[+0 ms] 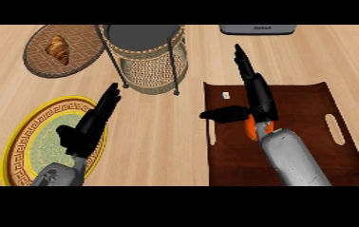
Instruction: Pick the squash from the tray and place it in the tiered basket
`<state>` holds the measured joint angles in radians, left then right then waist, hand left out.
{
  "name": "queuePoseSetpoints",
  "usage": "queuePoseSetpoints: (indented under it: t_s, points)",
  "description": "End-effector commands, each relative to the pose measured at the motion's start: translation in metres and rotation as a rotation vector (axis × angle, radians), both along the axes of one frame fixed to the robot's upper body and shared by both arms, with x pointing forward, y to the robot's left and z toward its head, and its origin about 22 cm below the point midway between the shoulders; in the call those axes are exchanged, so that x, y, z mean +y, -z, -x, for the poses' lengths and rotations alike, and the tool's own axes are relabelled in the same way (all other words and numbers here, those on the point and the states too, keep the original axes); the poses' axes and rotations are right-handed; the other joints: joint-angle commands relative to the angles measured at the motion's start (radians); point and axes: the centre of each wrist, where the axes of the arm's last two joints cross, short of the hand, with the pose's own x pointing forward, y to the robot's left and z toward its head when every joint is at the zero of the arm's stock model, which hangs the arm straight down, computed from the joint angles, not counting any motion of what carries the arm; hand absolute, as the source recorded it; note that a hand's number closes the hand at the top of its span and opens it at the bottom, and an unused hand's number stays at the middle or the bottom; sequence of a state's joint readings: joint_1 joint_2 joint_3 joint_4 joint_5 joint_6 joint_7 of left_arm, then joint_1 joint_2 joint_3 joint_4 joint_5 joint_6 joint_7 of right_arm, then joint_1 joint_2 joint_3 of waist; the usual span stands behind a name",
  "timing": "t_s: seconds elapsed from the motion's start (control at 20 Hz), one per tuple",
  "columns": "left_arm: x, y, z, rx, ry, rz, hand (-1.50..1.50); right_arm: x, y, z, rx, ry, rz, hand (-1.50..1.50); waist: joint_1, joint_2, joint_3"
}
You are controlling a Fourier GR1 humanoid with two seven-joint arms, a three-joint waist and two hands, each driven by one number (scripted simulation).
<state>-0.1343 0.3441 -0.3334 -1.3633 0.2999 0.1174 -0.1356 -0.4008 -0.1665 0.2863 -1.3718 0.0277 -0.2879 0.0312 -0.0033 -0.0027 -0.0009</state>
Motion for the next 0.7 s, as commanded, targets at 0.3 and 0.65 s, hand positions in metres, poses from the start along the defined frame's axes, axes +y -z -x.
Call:
queuePoseSetpoints:
  t_s: [0.3, 0.65]
  points:
    - [0.007, 0.007, 0.005, 0.025, -0.04, -0.026, 0.0, -0.054, -0.063, -0.001, 0.197, -0.006, 0.861, -1.5, -0.032, -0.022, -0.01]
    - [0.019, 0.006, 0.002, 0.03, -0.041, -0.003, 0.0, -0.01, -0.115, 0.025, 0.369, -0.146, 1.213, -1.5, -0.024, -0.016, -0.006]
